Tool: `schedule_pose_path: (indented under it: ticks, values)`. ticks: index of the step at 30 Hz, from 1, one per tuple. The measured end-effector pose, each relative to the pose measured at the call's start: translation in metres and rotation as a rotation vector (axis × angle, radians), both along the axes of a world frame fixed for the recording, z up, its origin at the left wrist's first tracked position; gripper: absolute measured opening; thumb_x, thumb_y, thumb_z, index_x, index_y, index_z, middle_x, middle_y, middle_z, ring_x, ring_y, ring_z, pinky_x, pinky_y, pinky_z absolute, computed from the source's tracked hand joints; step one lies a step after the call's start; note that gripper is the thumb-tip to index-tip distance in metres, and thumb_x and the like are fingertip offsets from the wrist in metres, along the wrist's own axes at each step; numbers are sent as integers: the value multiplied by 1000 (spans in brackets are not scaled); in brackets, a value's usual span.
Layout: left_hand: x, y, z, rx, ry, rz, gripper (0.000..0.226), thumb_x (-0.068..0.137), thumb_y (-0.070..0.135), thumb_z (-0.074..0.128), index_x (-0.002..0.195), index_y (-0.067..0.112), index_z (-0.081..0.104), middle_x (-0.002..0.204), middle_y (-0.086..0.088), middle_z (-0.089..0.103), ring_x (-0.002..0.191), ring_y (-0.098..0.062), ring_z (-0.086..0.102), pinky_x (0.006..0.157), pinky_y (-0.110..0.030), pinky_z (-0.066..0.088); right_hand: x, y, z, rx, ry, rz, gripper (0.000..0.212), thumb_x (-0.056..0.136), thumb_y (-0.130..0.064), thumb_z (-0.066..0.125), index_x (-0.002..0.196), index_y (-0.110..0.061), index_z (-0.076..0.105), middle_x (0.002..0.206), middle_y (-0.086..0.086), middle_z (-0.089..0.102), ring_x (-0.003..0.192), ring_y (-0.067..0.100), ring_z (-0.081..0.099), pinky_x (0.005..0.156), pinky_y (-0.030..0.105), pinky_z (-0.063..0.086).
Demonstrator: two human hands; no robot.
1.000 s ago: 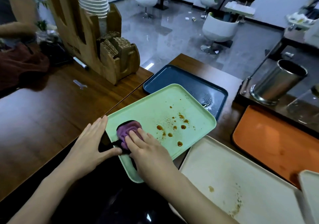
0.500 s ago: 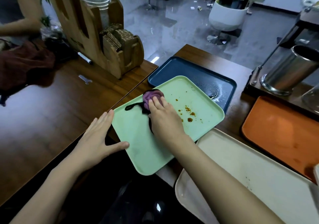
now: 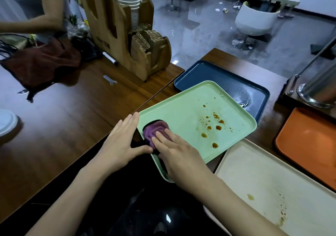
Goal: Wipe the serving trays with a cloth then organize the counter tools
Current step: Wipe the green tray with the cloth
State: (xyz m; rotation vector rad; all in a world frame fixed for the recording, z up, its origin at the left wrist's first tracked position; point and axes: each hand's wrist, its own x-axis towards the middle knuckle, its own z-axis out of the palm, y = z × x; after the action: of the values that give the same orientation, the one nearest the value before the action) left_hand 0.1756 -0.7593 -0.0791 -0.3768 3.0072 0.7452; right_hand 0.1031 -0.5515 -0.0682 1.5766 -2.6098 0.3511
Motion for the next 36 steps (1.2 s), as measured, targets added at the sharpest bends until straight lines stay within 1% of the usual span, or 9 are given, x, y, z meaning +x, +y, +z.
schedule_pose_path:
  ticks: [8, 13, 17, 20, 23, 28, 31, 34, 36]
  values:
    - [-1, -3, -3, 7, -25, -12, 139, 55, 109, 19, 162, 24, -10, 170, 6, -7, 155, -5, -9, 129, -34, -1, 23, 27, 12, 4, 96, -57, 61, 68, -32, 90, 125, -19, 72, 127, -5, 70, 120, 18, 66, 83, 25, 57]
    - [-1, -3, 1, 2, -33, -37, 140, 55, 109, 19, 162, 23, -10, 165, 11, -12, 154, -3, -12, 126, -29, -6, 20, 32, 1, 39, 101, -25, 58, 80, -27, 78, 134, -14, 65, 136, 2, 64, 128, 26, 60, 97, 36, 56]
    - [0, -4, 2, 15, -40, -41, 143, 54, 109, 20, 163, 22, -7, 170, 7, -7, 155, -3, -10, 127, -29, -5, 1, 7, -2, 35, 42, -23, 59, 85, -22, 75, 141, -11, 58, 144, 8, 58, 135, 31, 53, 106, 42, 49]
    - [1, -5, 3, 42, -52, -41, 140, 56, 108, 25, 163, 23, -7, 170, 7, -6, 154, -2, -11, 125, -27, -7, -22, -26, 15, 76, -52, -1, 53, 100, -24, 55, 151, -15, 42, 157, 6, 42, 145, 28, 35, 116, 40, 36]
    - [1, -3, 5, 57, -54, -40, 136, 58, 106, 27, 162, 25, -8, 169, 8, -7, 151, 2, -12, 124, -25, -7, -30, -38, 24, 88, -68, -7, 51, 103, -24, 49, 152, -18, 38, 160, 2, 36, 147, 25, 29, 115, 38, 34]
    - [0, -2, 6, 41, -60, -27, 137, 59, 106, 27, 162, 23, -9, 170, 6, -8, 153, -2, -11, 127, -30, -4, -2, -6, 25, 111, -135, -4, 54, 102, -27, 51, 154, -22, 37, 162, -4, 34, 150, 20, 27, 107, 39, 44]
    - [0, -2, 8, 32, -75, -23, 130, 66, 97, 36, 162, 23, -8, 170, 4, -7, 155, -5, -10, 128, -33, -3, 12, 6, 18, 89, -95, -63, 56, 97, -28, 61, 150, -19, 45, 156, -2, 44, 146, 22, 37, 97, 40, 52]
    - [0, -4, 6, 32, -76, -26, 138, 59, 107, 28, 162, 24, -9, 170, 6, -8, 155, -5, -10, 129, -35, -2, 21, 15, 10, 57, -17, -114, 57, 82, -30, 79, 135, -19, 63, 140, -3, 62, 131, 21, 57, 79, 33, 59]
    - [0, -5, 6, 49, -89, -19, 141, 55, 109, 26, 162, 25, -9, 170, 7, -9, 155, -5, -12, 129, -36, -1, 21, 20, 6, 28, -4, -115, 59, 75, -30, 86, 130, -19, 67, 134, -3, 66, 125, 20, 62, 78, 29, 59]
